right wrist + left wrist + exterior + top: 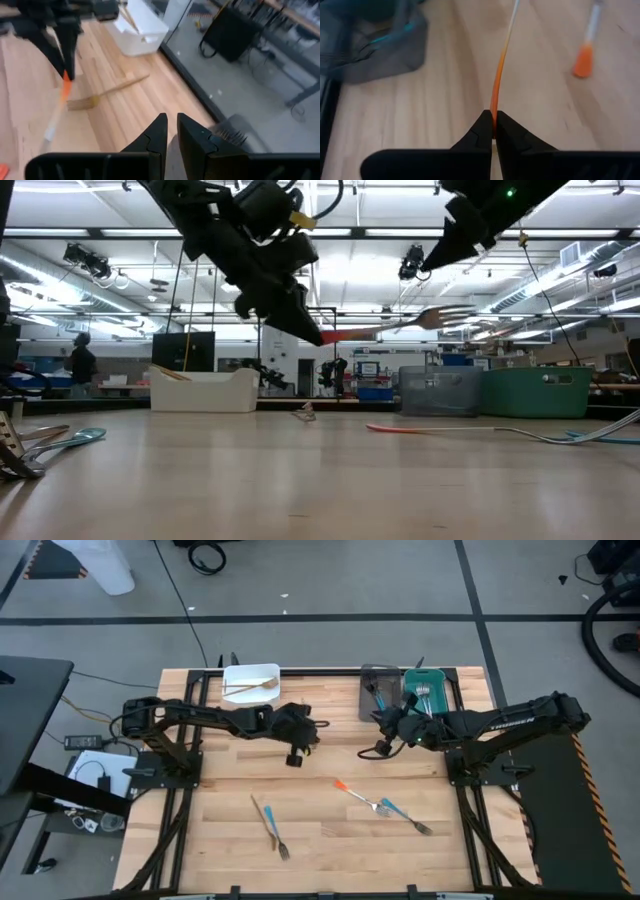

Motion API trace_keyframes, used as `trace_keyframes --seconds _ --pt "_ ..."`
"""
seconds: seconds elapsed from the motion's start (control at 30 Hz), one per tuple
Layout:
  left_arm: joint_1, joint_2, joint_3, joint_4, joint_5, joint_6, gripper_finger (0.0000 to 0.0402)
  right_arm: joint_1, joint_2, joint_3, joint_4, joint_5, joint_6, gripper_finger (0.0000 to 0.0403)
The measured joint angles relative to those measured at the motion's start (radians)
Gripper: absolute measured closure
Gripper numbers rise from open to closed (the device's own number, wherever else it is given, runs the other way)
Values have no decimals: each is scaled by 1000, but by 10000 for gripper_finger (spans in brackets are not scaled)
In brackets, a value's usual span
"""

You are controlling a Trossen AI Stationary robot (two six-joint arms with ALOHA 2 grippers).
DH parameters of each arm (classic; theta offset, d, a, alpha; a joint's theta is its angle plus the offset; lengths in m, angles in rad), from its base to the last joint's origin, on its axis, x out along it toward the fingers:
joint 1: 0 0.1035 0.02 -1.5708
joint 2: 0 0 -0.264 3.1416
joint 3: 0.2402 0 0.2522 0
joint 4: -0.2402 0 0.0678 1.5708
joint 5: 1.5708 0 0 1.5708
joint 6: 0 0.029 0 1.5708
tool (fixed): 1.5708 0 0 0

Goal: Sort silverware by color (type)
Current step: Put the left orange fork into the green bin

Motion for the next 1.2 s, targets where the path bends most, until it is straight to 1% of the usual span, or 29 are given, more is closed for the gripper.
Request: trace_keyframes --seconds 0.2,0.3,0.47,0.57,0.7,0.77,0.9,0.97,1.13,1.2 --pt "36 0 0 61 -129 -83 387 28 -32 0 68 8 -67 349" --pt "59 -3 0 114 -137 -125 387 33 -34 0 75 -7 -65 349" --pt "84 -6 0 256 -137 -163 386 33 -28 0 73 -53 -34 349" --pt "97 -6 0 329 -136 -178 386 33 -28 0 75 -56 -24 349" --pt "102 -6 0 441 -80 -187 386 26 -28 0 75 -51 -14 349" --pt "101 -6 0 492 -52 -201 386 19 -28 0 76 -25 3 349" --pt "100 -6 0 583 24 -214 386 5 -28 0 89 -20 3 341" --pt "101 -6 0 622 60 -227 386 4 -28 0 131 -20 -23 334" --pt "101 -6 0 635 76 -244 386 3 -49 0 275 -25 -140 304" --pt "101 -6 0 650 98 -260 386 3 -59 0 318 -31 -180 292"
